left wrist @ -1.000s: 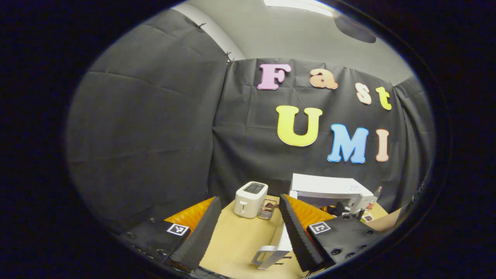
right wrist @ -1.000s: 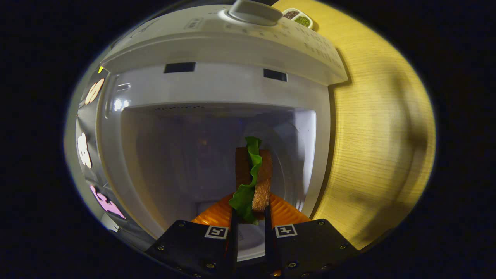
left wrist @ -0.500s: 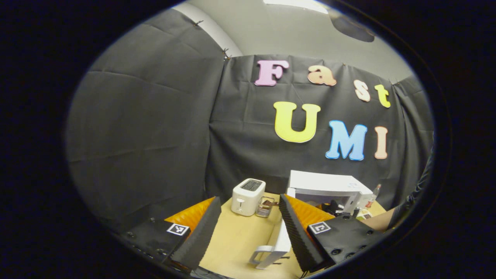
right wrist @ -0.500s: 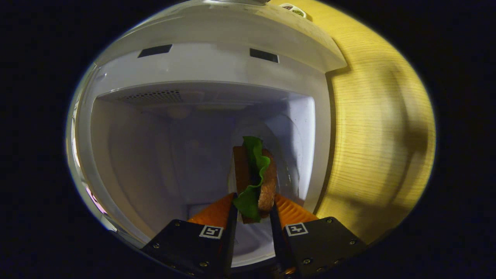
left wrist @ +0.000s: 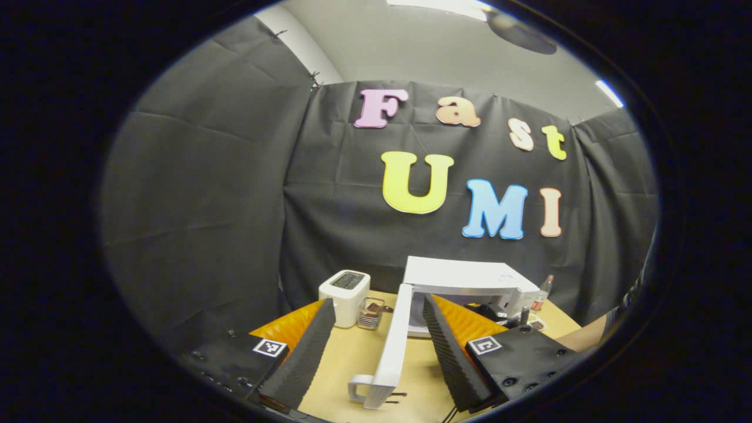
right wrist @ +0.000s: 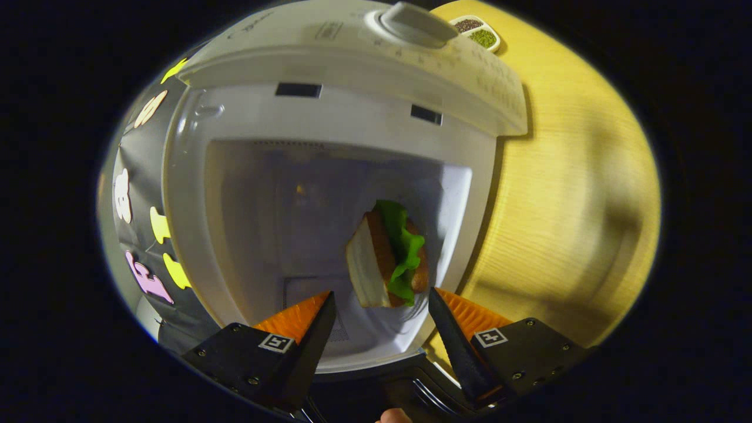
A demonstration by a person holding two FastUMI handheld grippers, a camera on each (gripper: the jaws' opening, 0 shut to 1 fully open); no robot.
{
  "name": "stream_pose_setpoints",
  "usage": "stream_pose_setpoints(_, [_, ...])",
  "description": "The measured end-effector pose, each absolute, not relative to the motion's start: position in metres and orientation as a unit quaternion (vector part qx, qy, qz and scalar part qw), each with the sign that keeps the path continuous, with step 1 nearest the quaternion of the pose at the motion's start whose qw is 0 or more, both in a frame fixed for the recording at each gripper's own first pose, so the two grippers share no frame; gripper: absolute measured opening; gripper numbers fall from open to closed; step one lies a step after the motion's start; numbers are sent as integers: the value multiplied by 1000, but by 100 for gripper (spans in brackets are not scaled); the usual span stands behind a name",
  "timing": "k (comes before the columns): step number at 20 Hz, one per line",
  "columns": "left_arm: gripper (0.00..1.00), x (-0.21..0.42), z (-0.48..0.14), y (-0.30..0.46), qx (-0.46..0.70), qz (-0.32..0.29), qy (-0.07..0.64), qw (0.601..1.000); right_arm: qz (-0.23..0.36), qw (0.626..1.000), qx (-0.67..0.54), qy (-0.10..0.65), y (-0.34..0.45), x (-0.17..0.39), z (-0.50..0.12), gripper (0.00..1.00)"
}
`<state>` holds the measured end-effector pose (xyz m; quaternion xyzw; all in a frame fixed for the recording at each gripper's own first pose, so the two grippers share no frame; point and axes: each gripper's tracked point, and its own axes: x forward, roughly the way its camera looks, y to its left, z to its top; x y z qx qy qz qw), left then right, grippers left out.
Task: Open the microwave oven with the left hand, put the food in, and close the microwave oven.
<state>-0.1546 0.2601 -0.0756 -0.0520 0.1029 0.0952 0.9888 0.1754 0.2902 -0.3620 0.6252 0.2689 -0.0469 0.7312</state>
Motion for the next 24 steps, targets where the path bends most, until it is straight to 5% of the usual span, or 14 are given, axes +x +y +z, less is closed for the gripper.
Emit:
stream_pose_setpoints(7, [98, -125, -75, 221, -62, 47, 100, 992, 36, 838, 466, 281, 241, 119, -326, 95])
stream_pose_setpoints(13, [98, -112, -74, 190, -61, 13, 99, 993, 69, 924, 324, 189, 181, 98, -249, 95])
stream_pose_setpoints(17, [98, -96, -63, 165, -56, -18, 85, 995, 91, 956, 244, 132, 151, 81, -195, 95])
stream_pose_setpoints(24, [96, -75, -46, 160, -47, -5, 55, 997, 40, 997, 59, 28, 82, 30, -104, 95])
